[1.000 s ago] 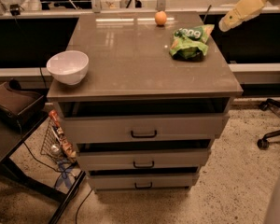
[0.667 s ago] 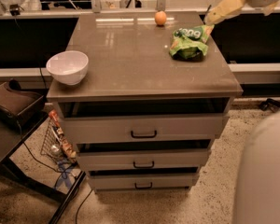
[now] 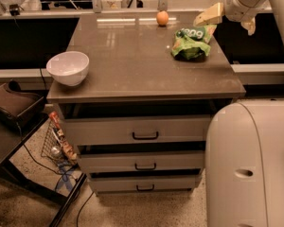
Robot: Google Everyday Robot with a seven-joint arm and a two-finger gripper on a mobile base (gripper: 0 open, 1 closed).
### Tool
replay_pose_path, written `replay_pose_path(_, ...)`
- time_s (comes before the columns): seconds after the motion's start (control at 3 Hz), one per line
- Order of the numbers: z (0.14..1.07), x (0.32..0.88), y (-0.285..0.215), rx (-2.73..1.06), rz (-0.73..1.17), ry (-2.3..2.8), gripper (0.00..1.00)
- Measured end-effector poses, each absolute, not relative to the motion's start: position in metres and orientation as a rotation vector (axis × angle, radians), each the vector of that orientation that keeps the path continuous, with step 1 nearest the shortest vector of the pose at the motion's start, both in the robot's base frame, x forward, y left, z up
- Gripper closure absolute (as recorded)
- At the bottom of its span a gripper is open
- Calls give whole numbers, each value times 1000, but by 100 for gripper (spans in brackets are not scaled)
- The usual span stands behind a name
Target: Move green rice chip bag near white bowl
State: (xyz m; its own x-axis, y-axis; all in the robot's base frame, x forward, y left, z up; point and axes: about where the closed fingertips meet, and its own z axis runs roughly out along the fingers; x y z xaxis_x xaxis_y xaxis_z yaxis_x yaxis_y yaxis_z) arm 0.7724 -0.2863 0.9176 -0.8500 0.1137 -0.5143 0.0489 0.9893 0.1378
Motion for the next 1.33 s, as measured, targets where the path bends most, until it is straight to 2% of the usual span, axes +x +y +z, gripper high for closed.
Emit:
replay_pose_path(0.67, 907, 786, -270, 123, 204, 2572, 0)
replay_pose_path(1.0, 897, 808, -240, 94, 254, 2542, 0)
replay_pose_path(1.33, 884, 829, -215, 55, 223, 2528, 0)
